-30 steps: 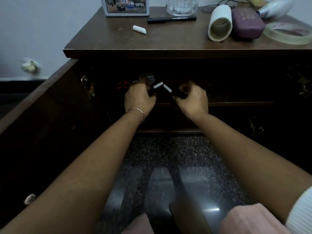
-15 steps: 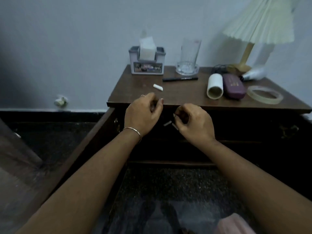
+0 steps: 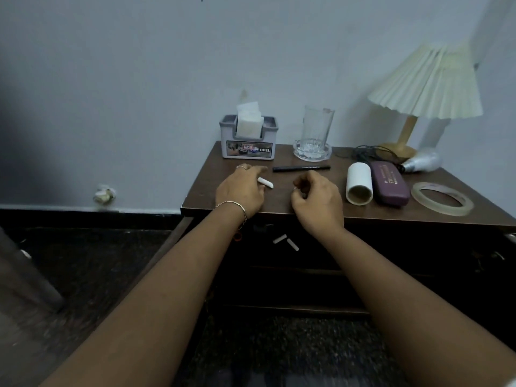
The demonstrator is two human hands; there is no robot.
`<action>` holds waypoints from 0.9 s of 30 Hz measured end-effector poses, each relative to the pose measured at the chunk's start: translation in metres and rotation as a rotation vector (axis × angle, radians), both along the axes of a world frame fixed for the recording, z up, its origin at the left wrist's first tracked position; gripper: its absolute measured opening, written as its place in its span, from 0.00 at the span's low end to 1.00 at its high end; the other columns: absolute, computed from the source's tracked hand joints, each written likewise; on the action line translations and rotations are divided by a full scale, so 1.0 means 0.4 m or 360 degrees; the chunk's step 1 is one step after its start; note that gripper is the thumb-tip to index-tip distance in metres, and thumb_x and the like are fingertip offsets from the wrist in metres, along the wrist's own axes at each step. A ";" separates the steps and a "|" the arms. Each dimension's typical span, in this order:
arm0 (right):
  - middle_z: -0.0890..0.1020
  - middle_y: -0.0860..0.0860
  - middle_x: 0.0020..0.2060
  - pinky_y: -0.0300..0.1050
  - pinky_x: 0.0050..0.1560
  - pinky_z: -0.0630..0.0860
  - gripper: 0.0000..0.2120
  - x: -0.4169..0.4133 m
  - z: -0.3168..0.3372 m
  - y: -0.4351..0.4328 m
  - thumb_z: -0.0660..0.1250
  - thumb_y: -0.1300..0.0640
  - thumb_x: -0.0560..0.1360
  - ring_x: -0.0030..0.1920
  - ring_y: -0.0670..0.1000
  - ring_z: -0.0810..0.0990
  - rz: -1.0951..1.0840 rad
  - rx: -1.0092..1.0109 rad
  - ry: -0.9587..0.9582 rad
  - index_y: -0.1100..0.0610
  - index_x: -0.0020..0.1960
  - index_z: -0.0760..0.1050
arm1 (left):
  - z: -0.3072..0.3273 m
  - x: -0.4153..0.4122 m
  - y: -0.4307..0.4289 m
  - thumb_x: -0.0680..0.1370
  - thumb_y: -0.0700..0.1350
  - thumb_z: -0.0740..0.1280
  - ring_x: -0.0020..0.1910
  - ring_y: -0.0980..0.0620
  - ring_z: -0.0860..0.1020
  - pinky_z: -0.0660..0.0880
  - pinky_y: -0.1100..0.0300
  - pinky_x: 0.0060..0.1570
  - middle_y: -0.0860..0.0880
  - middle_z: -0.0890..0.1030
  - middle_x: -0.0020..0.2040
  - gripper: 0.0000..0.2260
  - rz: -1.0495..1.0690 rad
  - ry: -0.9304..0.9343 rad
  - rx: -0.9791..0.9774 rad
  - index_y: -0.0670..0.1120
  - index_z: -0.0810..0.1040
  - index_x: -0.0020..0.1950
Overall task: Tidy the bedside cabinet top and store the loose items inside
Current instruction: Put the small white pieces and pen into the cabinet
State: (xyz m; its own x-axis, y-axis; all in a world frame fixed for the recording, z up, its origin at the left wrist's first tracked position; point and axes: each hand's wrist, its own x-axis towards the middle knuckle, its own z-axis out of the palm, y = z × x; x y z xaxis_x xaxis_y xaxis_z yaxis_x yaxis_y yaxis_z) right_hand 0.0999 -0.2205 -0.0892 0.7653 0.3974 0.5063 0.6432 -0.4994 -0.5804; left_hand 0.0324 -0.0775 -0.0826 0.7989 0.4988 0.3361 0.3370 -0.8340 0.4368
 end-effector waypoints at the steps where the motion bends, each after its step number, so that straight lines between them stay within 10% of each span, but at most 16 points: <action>1: 0.82 0.51 0.46 0.43 0.50 0.71 0.07 0.008 0.007 0.003 0.65 0.61 0.72 0.50 0.52 0.78 -0.0005 -0.0006 0.0012 0.57 0.49 0.78 | 0.001 0.007 0.006 0.77 0.47 0.62 0.64 0.49 0.73 0.70 0.53 0.62 0.51 0.70 0.68 0.18 -0.0013 0.0008 -0.0006 0.57 0.72 0.67; 9: 0.81 0.55 0.55 0.47 0.59 0.71 0.12 0.104 0.059 0.046 0.63 0.61 0.74 0.58 0.56 0.77 -0.0001 -0.0196 -0.0009 0.57 0.56 0.78 | 0.008 0.046 0.048 0.77 0.54 0.65 0.57 0.49 0.76 0.72 0.56 0.53 0.51 0.79 0.55 0.10 -0.0026 0.0018 -0.0058 0.53 0.79 0.54; 19: 0.79 0.58 0.56 0.53 0.57 0.73 0.19 0.162 0.078 0.135 0.56 0.68 0.77 0.61 0.60 0.74 0.0200 -0.1181 -0.0623 0.58 0.66 0.70 | -0.005 0.046 0.048 0.74 0.57 0.67 0.48 0.56 0.79 0.74 0.61 0.48 0.57 0.83 0.47 0.08 0.0100 -0.0241 -0.0288 0.55 0.81 0.48; 27: 0.76 0.56 0.55 0.50 0.53 0.72 0.14 0.146 0.081 0.106 0.60 0.67 0.77 0.58 0.58 0.74 0.0292 -0.1077 -0.0751 0.58 0.61 0.73 | 0.002 0.031 0.037 0.75 0.55 0.67 0.51 0.55 0.78 0.69 0.64 0.49 0.55 0.83 0.50 0.11 0.0072 -0.0248 -0.0303 0.53 0.82 0.53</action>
State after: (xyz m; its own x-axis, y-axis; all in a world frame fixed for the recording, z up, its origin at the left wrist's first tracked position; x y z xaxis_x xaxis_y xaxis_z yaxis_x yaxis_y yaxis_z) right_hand 0.1582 -0.1782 -0.0570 0.4271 0.8274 0.3648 0.8480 -0.5065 0.1560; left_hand 0.0447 -0.0627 -0.0820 0.7201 0.5992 0.3499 0.2887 -0.7173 0.6342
